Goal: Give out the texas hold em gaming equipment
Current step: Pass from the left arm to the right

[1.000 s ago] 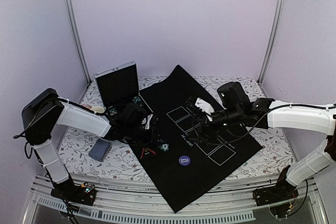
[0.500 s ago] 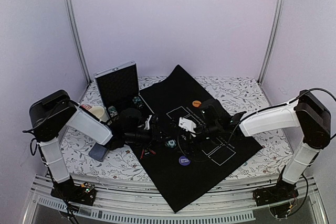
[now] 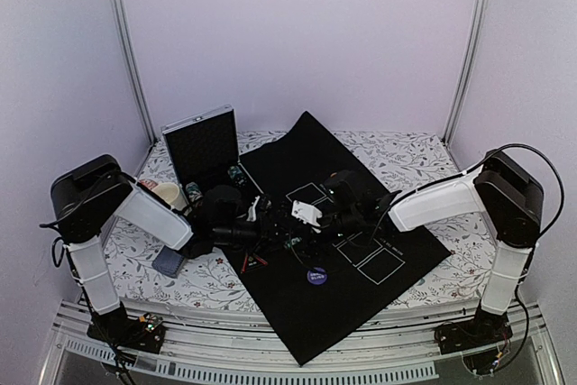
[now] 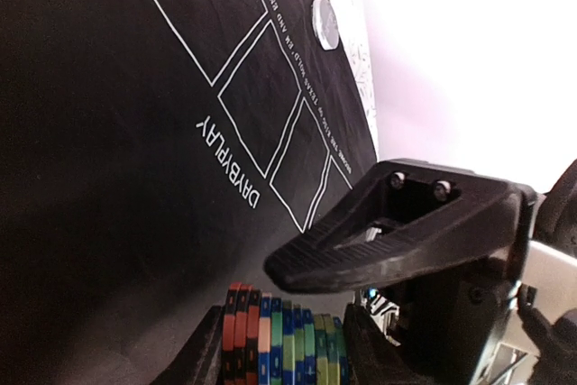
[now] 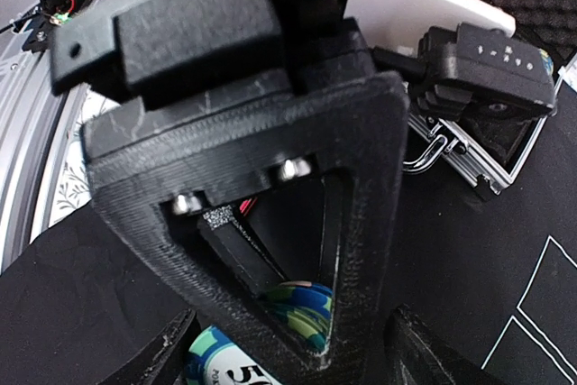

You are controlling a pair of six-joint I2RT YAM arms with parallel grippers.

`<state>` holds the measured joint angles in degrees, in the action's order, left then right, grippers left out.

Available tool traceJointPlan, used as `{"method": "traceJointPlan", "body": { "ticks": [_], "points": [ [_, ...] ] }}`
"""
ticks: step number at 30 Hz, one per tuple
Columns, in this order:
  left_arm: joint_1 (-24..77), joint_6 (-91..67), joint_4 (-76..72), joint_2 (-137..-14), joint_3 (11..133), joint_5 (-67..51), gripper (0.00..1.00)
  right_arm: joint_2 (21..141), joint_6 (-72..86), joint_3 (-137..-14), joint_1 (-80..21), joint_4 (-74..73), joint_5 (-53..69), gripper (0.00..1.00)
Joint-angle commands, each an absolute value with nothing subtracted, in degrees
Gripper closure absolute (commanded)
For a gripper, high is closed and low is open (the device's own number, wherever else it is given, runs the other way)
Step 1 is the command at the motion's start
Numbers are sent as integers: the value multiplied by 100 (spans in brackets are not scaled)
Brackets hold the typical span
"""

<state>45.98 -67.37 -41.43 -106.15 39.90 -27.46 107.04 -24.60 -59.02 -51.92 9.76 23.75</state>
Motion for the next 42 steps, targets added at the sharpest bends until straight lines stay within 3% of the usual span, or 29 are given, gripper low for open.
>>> {"method": "traceJointPlan", "body": {
  "ticks": [1, 5, 14, 19, 27, 33, 42],
  "points": [
    [4563, -6699, -4461, -10626, 4094, -2865, 100, 10926, -2465, -6075, -5253, 1057, 2209, 29],
    [4584, -6696, -4469, -10644, 4096, -2874, 100, 10983, -2519, -6084, -5274, 1075, 2114, 29],
    [4613, -6725, -4570, -10653, 4067, -2883, 100, 11136, -2505, -6171, -5283, 1141, 1843, 49],
    [4610, -6712, -4581, -10704, 4054, -2896, 100, 11090, -2470, -6178, -5284, 1142, 1729, 72],
    [4687, -6812, -4712, -10957, 4009, -2944, 100, 10921, -2236, -6170, -5295, 978, 1396, 97],
    [4908, -6423, -3948, -11125, 4256, -2644, 74, 10864, -1847, -6197, -5296, 340, 1196, 98],
    [5084, -5891, -2800, -11127, 4589, -2158, 56, 10866, -1467, -5964, -5298, 55, 1054, 98]
  ]
}}
